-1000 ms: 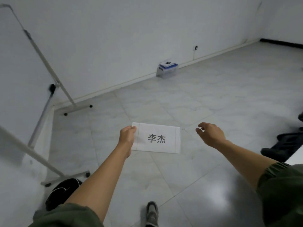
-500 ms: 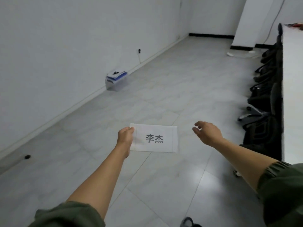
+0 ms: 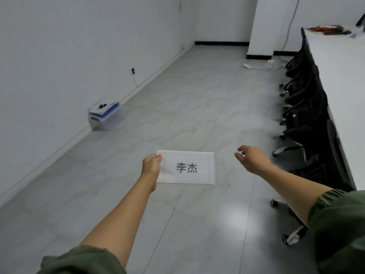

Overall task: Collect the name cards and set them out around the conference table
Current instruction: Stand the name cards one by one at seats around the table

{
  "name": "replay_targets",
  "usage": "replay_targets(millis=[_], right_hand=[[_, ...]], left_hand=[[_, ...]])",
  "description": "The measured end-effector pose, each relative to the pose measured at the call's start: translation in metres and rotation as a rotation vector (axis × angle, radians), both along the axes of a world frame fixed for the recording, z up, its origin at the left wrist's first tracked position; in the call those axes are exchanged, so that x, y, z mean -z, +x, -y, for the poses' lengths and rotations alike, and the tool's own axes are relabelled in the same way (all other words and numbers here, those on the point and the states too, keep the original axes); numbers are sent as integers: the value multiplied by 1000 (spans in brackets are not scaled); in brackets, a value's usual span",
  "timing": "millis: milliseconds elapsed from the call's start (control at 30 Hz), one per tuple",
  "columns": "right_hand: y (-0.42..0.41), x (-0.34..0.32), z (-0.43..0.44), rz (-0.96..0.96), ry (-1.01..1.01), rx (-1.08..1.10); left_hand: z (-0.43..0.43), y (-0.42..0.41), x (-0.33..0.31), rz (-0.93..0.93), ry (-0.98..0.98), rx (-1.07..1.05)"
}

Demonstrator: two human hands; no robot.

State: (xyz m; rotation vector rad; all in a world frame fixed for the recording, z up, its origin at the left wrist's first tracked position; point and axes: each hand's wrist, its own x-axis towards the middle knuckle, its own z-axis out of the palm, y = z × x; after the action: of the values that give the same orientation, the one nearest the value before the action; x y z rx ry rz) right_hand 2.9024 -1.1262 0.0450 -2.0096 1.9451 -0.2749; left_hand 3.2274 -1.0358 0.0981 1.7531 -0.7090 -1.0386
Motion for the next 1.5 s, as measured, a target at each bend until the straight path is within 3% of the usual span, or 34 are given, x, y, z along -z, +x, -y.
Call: replay_targets(millis=[400, 533, 600, 633, 867, 1500], right_hand=[[9, 8, 264, -28, 7, 133], [4, -10, 354, 7, -11, 255], [8, -18, 365, 16, -13, 237], [-9, -22, 425, 18, -17, 304], [-50, -26, 534, -19, -3, 367], [-213, -27, 981, -39, 7, 442]], left_hand=[[323, 13, 14, -21, -28, 165], [443, 13, -5, -9, -38, 254], [462, 14, -15, 0, -54, 271], [544, -4, -22, 5, -43, 325], [687, -56, -18, -18, -32, 427], [1155, -226, -8, -42, -29, 517]])
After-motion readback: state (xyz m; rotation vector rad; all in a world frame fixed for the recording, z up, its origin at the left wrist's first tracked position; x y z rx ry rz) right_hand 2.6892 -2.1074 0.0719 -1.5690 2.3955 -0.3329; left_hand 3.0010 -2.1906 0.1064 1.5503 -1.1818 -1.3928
